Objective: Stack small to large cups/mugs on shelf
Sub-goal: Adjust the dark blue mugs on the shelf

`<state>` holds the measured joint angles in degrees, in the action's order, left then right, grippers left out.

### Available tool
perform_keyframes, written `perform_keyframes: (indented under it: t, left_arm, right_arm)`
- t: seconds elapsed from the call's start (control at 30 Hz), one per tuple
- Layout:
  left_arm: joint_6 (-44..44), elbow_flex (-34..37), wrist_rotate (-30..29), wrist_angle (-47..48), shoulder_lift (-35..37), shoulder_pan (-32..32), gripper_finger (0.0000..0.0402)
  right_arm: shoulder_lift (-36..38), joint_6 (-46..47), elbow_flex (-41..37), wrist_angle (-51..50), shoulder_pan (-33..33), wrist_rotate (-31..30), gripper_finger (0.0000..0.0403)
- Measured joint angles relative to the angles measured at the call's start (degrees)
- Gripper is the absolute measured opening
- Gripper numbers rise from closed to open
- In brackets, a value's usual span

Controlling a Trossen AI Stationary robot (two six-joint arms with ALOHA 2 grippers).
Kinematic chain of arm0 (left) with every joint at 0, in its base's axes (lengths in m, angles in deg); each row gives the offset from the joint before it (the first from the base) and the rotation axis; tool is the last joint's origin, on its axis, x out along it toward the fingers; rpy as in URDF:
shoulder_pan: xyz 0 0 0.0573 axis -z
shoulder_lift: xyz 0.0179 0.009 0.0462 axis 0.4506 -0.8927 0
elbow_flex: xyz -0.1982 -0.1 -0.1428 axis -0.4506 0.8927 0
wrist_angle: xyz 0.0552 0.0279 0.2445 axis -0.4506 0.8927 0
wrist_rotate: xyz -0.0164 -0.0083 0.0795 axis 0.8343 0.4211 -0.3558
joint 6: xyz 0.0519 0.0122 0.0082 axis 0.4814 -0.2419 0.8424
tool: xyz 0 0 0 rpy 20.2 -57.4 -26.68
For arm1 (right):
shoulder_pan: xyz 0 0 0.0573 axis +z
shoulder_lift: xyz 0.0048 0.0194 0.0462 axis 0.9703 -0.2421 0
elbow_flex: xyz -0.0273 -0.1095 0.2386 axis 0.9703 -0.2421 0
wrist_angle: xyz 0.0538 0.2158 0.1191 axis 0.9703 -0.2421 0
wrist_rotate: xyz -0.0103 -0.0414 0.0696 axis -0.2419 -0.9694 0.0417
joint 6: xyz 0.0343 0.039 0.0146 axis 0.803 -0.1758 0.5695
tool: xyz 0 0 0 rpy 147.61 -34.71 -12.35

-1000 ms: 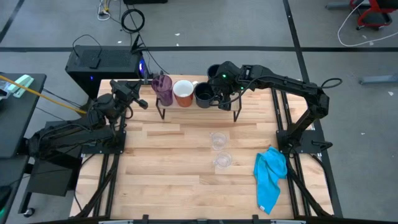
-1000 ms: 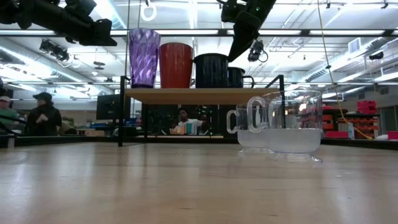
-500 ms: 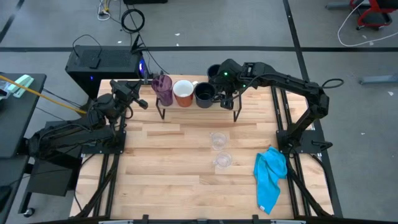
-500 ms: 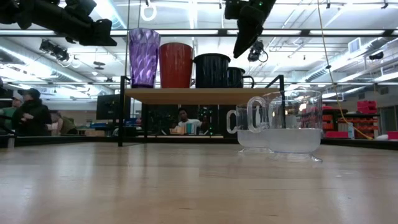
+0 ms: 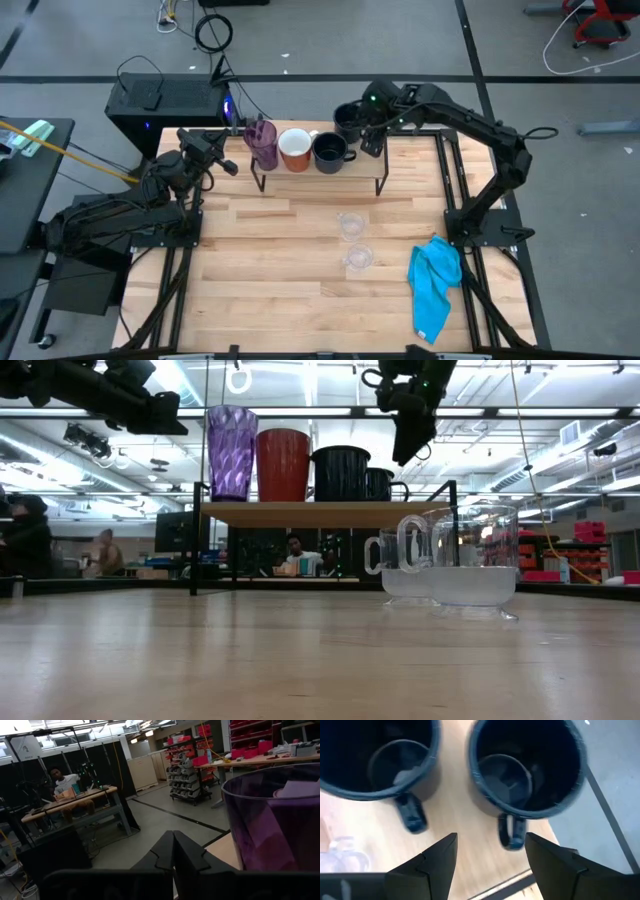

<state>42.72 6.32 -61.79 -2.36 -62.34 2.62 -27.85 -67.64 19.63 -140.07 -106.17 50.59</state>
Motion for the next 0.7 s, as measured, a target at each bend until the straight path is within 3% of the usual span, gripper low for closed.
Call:
perform_keyframes:
  t: [0.43,0.7]
  left_arm:
    - [-0.1,0.0,0.0,0.0,0.0,0.0,0.0019]
    - [-0.1,0.0,0.0,0.0,0.0,0.0,0.0015]
  right_arm:
    - [0.0,-3.3,0.0,0.7,-4.7,3.6,0.0240]
    - [0.0,-5.1,-4.2,3.9,-5.8,4.4,0.0240]
